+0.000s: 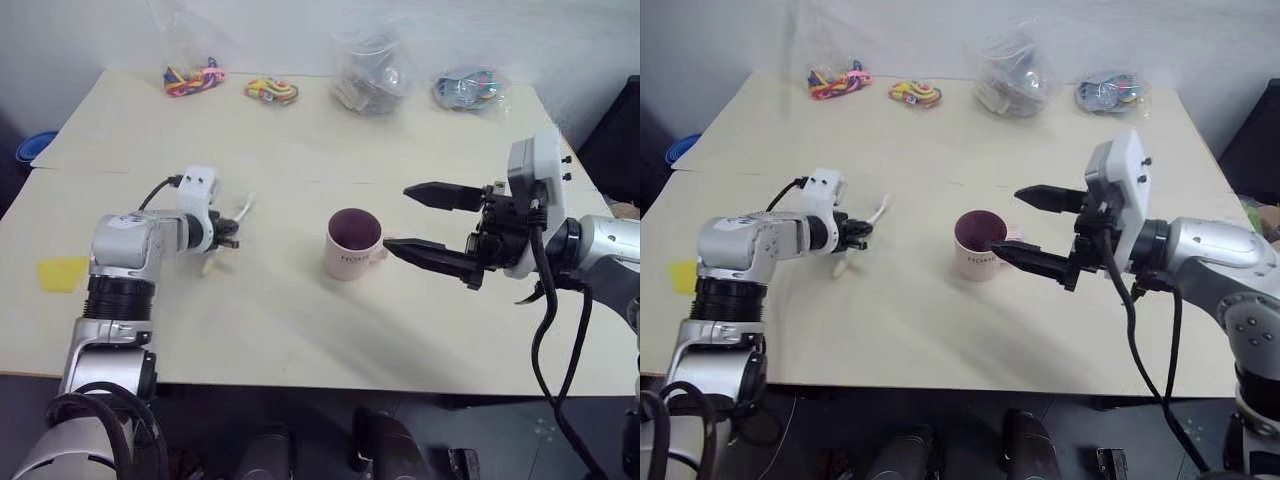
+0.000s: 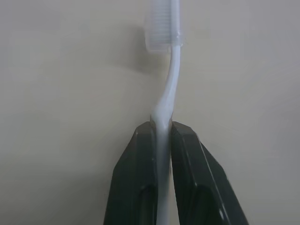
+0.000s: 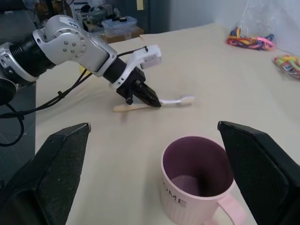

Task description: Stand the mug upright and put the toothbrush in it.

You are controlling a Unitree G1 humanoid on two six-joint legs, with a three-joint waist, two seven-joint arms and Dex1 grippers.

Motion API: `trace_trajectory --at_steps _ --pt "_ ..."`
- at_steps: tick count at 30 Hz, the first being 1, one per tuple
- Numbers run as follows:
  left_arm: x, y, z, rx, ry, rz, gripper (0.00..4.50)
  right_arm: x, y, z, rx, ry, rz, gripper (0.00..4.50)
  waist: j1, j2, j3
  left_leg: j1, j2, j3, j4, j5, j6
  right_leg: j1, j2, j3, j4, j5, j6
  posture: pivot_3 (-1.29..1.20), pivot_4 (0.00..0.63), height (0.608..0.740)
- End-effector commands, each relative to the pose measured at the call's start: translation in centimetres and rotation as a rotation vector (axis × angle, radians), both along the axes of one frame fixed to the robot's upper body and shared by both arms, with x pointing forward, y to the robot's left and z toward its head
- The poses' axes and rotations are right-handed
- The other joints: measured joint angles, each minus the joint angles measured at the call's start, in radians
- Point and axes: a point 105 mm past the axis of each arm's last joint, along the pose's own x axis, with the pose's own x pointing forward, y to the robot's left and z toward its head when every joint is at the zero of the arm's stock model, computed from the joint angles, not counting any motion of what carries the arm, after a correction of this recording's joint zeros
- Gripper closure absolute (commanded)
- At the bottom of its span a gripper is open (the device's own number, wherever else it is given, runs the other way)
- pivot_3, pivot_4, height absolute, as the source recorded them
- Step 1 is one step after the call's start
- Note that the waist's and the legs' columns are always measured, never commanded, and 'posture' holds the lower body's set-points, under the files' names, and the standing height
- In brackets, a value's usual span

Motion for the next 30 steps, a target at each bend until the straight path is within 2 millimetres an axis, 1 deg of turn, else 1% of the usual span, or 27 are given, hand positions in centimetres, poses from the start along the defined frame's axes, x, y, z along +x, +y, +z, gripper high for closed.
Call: trace_trajectory --at_steps 1,3,4,5,6,7,8,10,13,19,21,23,27,30 --pt "-0.2 -3.1 8.1 -0.197 -0.357 -0.138 4.37 -0.2 -1.1 0.7 -0.003 -0.032 -0.039 0.00 0.001 0.000 0.000 0.000 0.000 0.000 0.000 0.000 0.000 0.000 0.000 0.000 0.000 0.000 0.000 0.00 0.150 0.740" --pt "-1.1 -5.4 10.2 -0.278 -0.472 -0.240 4.37 0.1 -1.6 0.7 0.004 -0.040 -0.076 0.00 0.001 0.000 0.000 -0.001 0.000 0.000 0.000 0.000 0.000 0.000 0.000 -0.001 0.000 0.000 0.000 0.00 0.150 0.740" --pt "-1.9 -7.0 11.3 -0.340 -0.519 -0.310 4.37 0.2 -1.8 0.7 0.013 -0.041 -0.095 0.00 0.001 0.000 0.000 -0.001 0.000 0.000 0.000 0.000 0.000 0.000 0.000 -0.001 0.000 0.000 0.000 0.00 0.150 0.740" --pt "-2.4 -8.0 12.0 -0.383 -0.545 -0.354 4.37 0.2 -1.9 0.7 0.019 -0.041 -0.105 0.00 0.001 0.000 0.000 -0.001 0.000 0.000 0.000 0.000 0.000 0.000 -0.001 -0.001 0.000 0.000 0.000 0.00 0.150 0.740" --pt "-3.2 -9.6 12.6 -0.425 -0.564 -0.423 4.37 0.1 -2.1 0.7 0.020 -0.041 -0.113 0.00 0.001 0.000 0.000 0.000 0.000 0.000 0.000 0.000 0.000 0.000 -0.001 -0.001 0.000 0.000 0.000 0.00 0.150 0.740" --pt "-3.9 -11.0 13.0 -0.456 -0.581 -0.486 4.37 0.0 -2.2 0.5 0.018 -0.041 -0.119 0.00 0.003 0.000 0.000 -0.001 0.000 0.000 0.000 0.000 0.000 0.000 -0.001 -0.001 0.000 0.000 0.000 0.00 0.150 0.740" --pt "-4.4 -11.9 13.2 -0.473 -0.587 -0.528 4.37 -0.1 -2.3 0.4 0.017 -0.040 -0.123 0.00 0.002 0.000 0.000 0.000 0.000 0.000 0.000 0.000 0.000 0.000 -0.001 -0.001 0.000 0.000 0.000 0.00 0.150 0.740" --pt "-5.0 -13.3 13.1 -0.497 -0.578 -0.581 4.37 -0.2 -2.4 0.3 0.018 -0.039 -0.130 0.00 0.001 0.000 0.000 0.000 0.000 0.001 0.000 0.000 0.000 0.000 -0.001 -0.001 0.000 0.000 0.000 0.00 0.150 0.740" --pt "-5.4 -15.3 12.3 -0.496 -0.565 -0.641 4.37 -0.3 -2.8 0.1 0.021 -0.042 -0.153 0.00 -0.002 0.000 0.000 0.000 0.000 0.001 0.000 0.000 0.000 0.000 0.000 -0.001 0.000 0.000 0.000 0.00 0.150 0.740" --pt "-5.7 -17.0 10.4 -0.541 -0.500 -0.686 4.37 -0.4 -3.2 -0.1 0.030 -0.042 -0.181 0.00 -0.004 0.000 0.000 0.001 0.000 0.001 -0.001 0.000 0.000 0.000 0.000 -0.001 0.000 0.000 0.000 0.00 0.150 0.740" --pt "-5.8 -17.1 9.6 -0.534 -0.481 -0.693 3.63 -0.4 -3.3 -0.2 0.027 -0.044 -0.186 0.00 -0.005 0.000 0.000 0.001 0.000 0.001 -0.001 0.000 0.000 0.000 0.000 -0.001 0.000 0.000 0.000 0.00 0.150 0.740" --pt "-5.9 -16.8 9.3 -0.544 -0.474 -0.687 3.12 -0.3 -3.4 -0.2 0.031 -0.046 -0.190 0.00 -0.005 0.000 0.000 0.001 0.000 0.001 -0.001 0.000 0.000 0.000 0.000 -0.001 0.000 0.000 0.000 0.00 0.150 0.740" --pt "-5.8 -15.6 9.2 -0.588 -0.471 -0.631 1.85 -0.2 -3.6 -0.1 0.039 -0.047 -0.188 0.00 -0.003 0.000 0.000 0.000 0.000 0.000 -0.001 0.000 0.001 0.000 0.000 -0.001 -0.001 0.000 0.000 0.00 0.150 0.740" --pt "-6.5 -14.0 9.1 -0.566 -0.495 -0.612 0.87 0.2 -3.8 -0.1 0.043 -0.044 -0.188 0.00 -0.005 0.000 0.000 0.001 0.000 0.000 -0.001 0.000 0.001 0.000 0.000 0.000 -0.001 0.000 0.000 0.00 0.150 0.740"
